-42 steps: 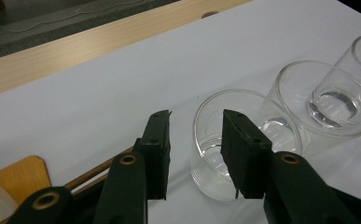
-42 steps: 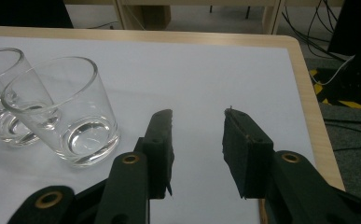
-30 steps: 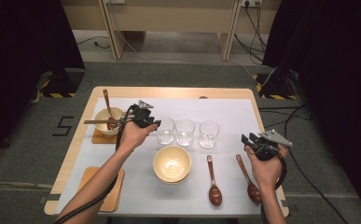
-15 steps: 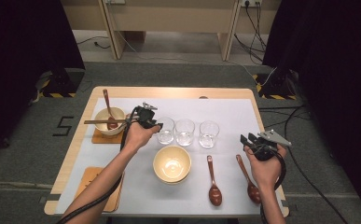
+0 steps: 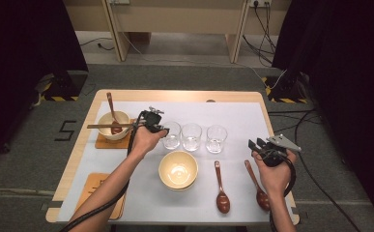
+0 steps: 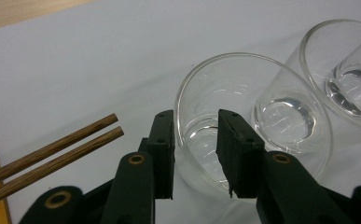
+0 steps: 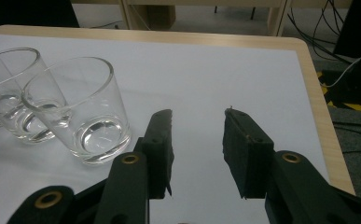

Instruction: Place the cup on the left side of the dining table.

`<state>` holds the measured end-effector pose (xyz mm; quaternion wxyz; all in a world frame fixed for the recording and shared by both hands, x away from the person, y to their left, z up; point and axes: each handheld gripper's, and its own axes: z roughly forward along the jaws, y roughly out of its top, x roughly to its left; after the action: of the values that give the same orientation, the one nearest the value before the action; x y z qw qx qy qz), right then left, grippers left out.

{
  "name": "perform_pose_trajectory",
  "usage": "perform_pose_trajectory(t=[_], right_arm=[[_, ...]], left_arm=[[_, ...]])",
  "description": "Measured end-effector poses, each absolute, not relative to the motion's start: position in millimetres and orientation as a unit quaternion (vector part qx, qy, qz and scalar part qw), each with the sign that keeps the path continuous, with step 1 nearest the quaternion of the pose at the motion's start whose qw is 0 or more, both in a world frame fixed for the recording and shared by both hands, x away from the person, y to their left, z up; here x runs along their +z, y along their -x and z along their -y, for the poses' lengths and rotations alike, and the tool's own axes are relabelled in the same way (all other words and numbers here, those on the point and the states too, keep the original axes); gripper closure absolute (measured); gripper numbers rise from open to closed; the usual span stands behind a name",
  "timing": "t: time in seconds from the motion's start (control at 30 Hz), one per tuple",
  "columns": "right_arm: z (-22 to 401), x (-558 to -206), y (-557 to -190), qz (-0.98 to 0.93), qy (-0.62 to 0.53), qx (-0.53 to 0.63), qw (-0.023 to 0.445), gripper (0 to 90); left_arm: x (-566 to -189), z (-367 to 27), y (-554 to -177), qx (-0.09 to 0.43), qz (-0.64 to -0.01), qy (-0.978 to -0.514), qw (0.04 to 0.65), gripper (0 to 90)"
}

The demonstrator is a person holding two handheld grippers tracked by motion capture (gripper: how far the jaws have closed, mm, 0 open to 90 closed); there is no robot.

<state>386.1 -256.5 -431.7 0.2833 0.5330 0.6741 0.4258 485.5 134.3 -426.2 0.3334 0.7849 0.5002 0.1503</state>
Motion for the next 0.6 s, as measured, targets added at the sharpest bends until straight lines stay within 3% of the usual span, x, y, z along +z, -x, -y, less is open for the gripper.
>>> perform_pose_trajectory(t=[0.6], right_arm=[[257.2, -432.4, -386.9, -0.675, -0.535, 0.424, 0.279, 62.9]], left_arm=[[-431.9, -129.1, -493.9, 0.161, -0.493, -0.798, 0.308, 74.1]])
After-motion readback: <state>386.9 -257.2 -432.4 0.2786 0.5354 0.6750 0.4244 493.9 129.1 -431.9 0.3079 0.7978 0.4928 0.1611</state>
